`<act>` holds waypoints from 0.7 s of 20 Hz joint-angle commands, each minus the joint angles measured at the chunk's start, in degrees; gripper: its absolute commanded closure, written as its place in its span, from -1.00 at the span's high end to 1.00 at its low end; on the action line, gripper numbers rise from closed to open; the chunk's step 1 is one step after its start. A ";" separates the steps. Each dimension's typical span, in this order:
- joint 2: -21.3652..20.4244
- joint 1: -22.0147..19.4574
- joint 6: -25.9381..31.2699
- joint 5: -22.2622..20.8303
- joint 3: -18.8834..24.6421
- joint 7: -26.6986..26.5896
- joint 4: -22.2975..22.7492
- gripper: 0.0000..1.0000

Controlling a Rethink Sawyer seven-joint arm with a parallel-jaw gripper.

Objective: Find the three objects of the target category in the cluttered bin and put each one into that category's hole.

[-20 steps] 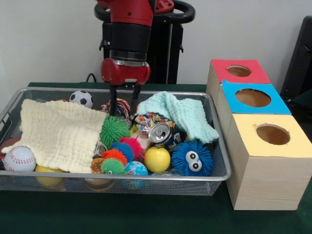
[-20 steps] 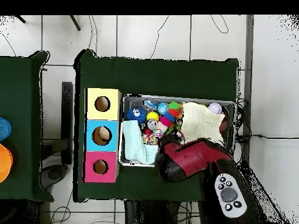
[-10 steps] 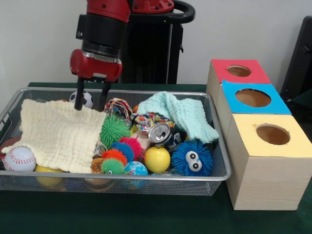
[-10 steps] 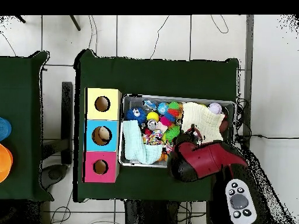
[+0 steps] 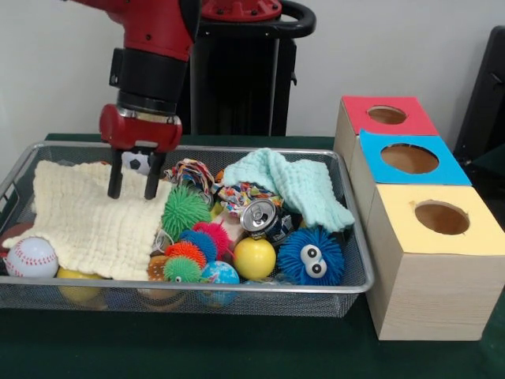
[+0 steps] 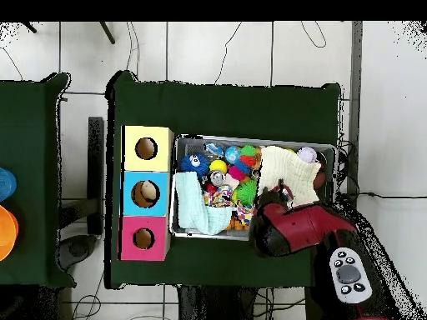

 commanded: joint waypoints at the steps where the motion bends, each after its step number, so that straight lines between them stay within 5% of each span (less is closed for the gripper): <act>1: 6.44 -4.53 -2.67 -0.17 7.56 4.38 -0.86 1.00; 5: 5.74 -6.91 -1.15 0.86 11.24 3.57 1.41 1.00; 14: 8.55 -4.73 -2.70 -0.58 8.34 4.51 -1.29 1.00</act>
